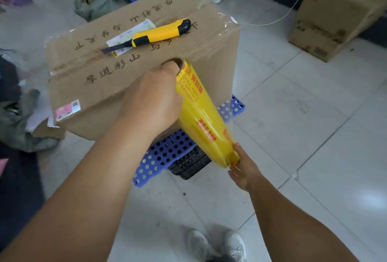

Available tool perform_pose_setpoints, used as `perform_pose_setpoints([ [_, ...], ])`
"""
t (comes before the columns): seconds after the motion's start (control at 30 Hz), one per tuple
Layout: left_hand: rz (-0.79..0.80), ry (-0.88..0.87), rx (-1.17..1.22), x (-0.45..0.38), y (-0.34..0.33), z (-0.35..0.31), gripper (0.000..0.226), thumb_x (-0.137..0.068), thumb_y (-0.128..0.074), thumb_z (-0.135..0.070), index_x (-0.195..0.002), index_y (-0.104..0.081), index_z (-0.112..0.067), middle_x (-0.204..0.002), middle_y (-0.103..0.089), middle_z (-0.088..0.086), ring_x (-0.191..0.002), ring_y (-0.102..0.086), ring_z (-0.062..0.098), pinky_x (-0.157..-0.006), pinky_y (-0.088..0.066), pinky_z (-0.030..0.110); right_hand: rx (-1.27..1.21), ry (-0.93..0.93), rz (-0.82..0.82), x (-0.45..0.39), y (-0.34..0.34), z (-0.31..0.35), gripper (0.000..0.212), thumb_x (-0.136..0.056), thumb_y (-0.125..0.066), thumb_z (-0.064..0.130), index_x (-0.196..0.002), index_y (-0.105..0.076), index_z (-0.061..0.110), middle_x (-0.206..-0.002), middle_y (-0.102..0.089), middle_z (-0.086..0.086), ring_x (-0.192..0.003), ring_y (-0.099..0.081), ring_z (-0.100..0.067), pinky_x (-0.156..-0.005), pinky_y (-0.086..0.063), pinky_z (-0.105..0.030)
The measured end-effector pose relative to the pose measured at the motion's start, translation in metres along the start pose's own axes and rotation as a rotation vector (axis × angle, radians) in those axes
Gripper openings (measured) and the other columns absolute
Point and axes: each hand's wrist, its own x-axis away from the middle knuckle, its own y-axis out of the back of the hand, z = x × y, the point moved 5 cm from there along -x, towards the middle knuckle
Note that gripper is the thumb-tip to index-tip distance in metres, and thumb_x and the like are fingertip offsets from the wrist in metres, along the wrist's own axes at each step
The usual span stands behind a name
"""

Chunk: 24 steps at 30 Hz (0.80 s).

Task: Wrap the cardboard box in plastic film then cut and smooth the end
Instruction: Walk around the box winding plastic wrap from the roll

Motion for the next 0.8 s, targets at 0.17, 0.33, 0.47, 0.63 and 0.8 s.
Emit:
perform_pose_setpoints([
  [0.17, -0.039, 0.062, -0.128, 0.008, 0.004, 0.002, 0.042, -0.085, -0.050, -0.057, -0.097, -0.055, -0.016, -0.078, -0.055, 0.004, -0.078, -0.057, 0.030, -0.057, -0.040, 0.034, -0.001, -0.034, 0.072, 0.008, 0.022, -0.015, 0.058, -0.087, -0.061, 0.049, -0.134, -0.048, 0.018, -0.130, -0.054, -0.005, -0.120, -0.052, -0.028, -0.108, -0.032, -0.051],
  [0.33, 0.130, 0.022, 0.009, 0.026, -0.006, 0.005, 0.030, -0.081, -0.063, -0.042, -0.099, -0.055, -0.019, -0.083, -0.063, 0.002, -0.073, -0.059, 0.023, -0.062, -0.050, 0.038, -0.024, -0.034, 0.062, 0.022, 0.035, -0.038, 0.057, -0.088, -0.066, 0.030, -0.137, -0.047, 0.007, -0.133, -0.055, -0.014, -0.119, -0.054, -0.028, -0.108, -0.037, -0.043],
  [0.47, 0.010, 0.073, -0.049, 0.033, 0.009, 0.008, 0.039, -0.080, -0.061, -0.052, -0.094, -0.056, -0.015, -0.082, -0.059, 0.005, -0.077, -0.056, 0.027, -0.059, -0.042, 0.035, -0.012, -0.003, 0.104, 0.033, 0.023, -0.038, 0.047, -0.089, -0.062, 0.040, -0.123, -0.057, 0.008, -0.114, -0.064, -0.013, -0.104, -0.063, -0.028, -0.092, -0.050, -0.043],
  [0.63, -0.019, 0.054, -0.113, 0.043, 0.018, 0.009, 0.049, -0.076, -0.055, -0.064, -0.088, -0.057, -0.017, -0.079, -0.060, 0.005, -0.074, -0.055, 0.027, -0.060, -0.043, 0.036, -0.089, -0.070, 0.188, 0.051, 0.004, -0.070, 0.031, -0.094, -0.056, 0.030, -0.120, -0.054, 0.014, -0.105, -0.060, -0.010, -0.094, -0.059, -0.025, -0.090, -0.045, -0.038],
  [0.8, 0.085, -0.015, -0.054, 0.063, 0.019, 0.036, 0.040, -0.076, -0.071, -0.035, -0.107, -0.054, -0.017, -0.096, -0.064, 0.009, -0.084, -0.058, 0.030, -0.069, -0.051, 0.043, -0.162, -0.012, 0.118, 0.051, -0.011, -0.101, 0.050, -0.090, -0.063, 0.031, -0.134, -0.051, 0.009, -0.123, -0.062, -0.012, -0.107, -0.060, -0.023, -0.094, -0.047, -0.035],
])
